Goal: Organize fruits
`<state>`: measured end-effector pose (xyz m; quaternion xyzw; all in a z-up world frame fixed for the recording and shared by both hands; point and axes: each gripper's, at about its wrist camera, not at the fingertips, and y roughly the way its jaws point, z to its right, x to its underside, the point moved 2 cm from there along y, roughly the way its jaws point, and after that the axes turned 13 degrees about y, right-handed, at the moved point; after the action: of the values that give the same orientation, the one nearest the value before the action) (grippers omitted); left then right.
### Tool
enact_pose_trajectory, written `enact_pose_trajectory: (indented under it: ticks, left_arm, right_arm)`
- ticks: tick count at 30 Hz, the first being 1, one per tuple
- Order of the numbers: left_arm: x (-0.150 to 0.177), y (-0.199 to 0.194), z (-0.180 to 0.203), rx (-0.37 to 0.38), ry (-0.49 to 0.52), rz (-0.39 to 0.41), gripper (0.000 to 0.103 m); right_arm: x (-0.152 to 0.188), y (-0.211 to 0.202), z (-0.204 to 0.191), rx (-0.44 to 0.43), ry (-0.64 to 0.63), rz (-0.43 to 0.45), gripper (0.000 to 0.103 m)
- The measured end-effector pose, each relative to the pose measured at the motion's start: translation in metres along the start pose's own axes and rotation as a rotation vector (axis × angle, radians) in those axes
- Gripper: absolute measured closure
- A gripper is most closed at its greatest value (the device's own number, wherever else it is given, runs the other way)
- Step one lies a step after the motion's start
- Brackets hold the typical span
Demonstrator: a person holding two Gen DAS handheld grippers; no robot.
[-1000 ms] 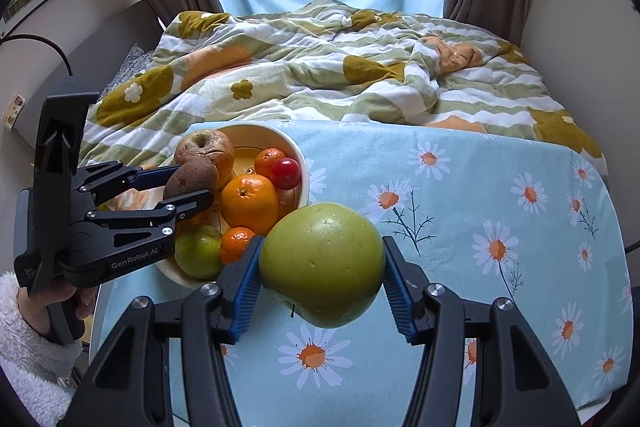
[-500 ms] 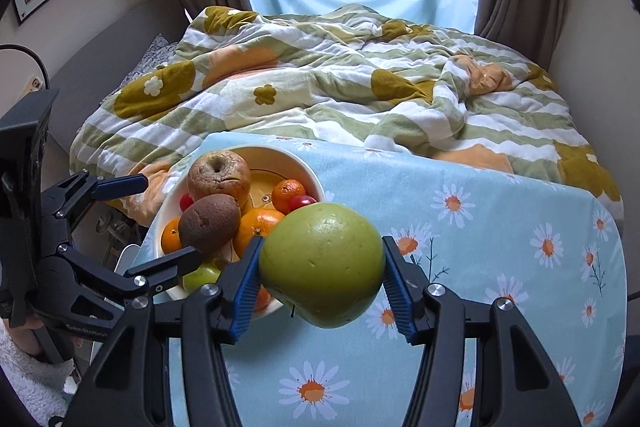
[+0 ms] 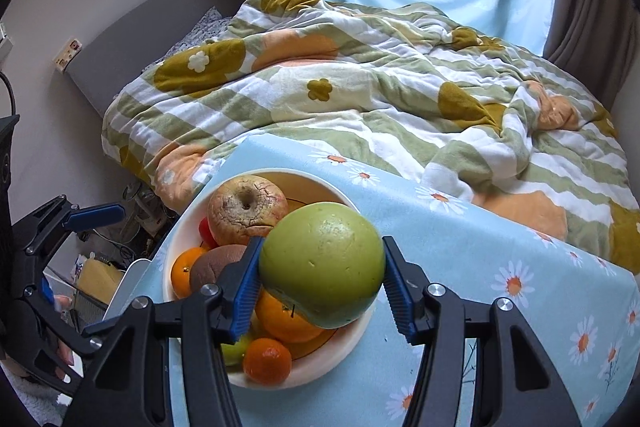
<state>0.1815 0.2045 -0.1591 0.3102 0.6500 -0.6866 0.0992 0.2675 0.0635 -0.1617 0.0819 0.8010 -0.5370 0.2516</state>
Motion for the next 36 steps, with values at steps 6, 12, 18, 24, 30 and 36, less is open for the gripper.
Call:
enact_pose_trajectory:
  ticks: [6,12,18,24,30,36]
  left_arm:
    - [0.006,0.004,-0.006,-0.025,-0.053,-0.018,0.000]
    - [0.006,0.010,-0.006,-0.027,-0.088,-0.035,0.000]
    - [0.006,0.014,-0.001,-0.017,-0.107,-0.050,0.000]
    - [0.006,0.014,0.000,-0.016,-0.110,-0.053,0.000]
    - [0.005,0.002,0.001,-0.019,-0.089,-0.034,0.000]
    - [0.001,-0.028,0.010,-0.023,-0.038,0.015,0.000]
  right_arm:
    - [-0.012,0.027,-0.002,-0.032,-0.065,-0.025,0.051]
    - [-0.024,0.047,0.002,-0.071,-0.083,-0.049,0.051]
    - [-0.030,0.051,0.007,-0.144,-0.061,-0.058,0.028]
    - [-0.028,0.052,0.005,-0.146,-0.059,-0.052,0.013]
    - [-0.026,0.031,0.008,-0.112,-0.036,-0.010,0.007]
    - [-0.015,-0.015,0.006,-0.080,0.007,0.050,0.007]
